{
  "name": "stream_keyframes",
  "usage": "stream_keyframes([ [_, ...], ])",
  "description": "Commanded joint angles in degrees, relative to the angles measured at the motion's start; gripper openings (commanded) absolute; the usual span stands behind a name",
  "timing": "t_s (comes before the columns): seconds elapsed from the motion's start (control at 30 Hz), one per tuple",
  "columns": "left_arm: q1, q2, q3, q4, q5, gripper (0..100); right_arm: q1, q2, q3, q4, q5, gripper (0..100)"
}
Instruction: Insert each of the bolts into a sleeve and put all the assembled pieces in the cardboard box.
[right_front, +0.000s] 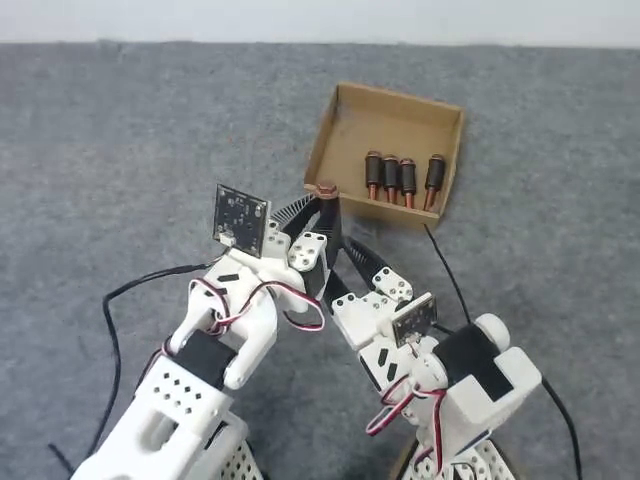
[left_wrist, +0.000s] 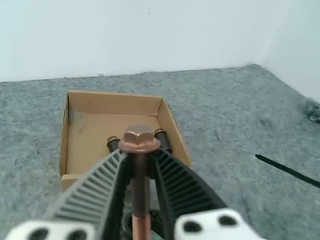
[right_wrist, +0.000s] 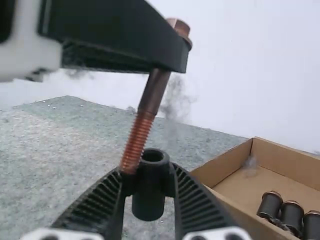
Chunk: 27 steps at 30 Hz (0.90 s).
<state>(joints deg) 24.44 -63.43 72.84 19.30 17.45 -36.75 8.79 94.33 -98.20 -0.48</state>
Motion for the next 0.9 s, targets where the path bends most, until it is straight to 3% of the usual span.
stream_keyframes([
  [0.0,0.35,-5.10,-1.71,-2.02,0.35,1,-0.75,-0.48,0.79,-0.40,0.88,0.6],
  [0.43,0.44,-13.19,2.51,-3.08,0.35,1,-0.84,-0.48,0.79,-0.22,0.88,0.6],
  [0.67,0.44,-13.19,10.77,-23.30,0.35,1,-0.84,-0.48,0.79,-0.04,0.88,0.6],
  [0.87,0.44,-13.27,11.65,-23.47,0.35,1,-0.84,-0.48,0.79,-0.04,0.88,0.6],
])
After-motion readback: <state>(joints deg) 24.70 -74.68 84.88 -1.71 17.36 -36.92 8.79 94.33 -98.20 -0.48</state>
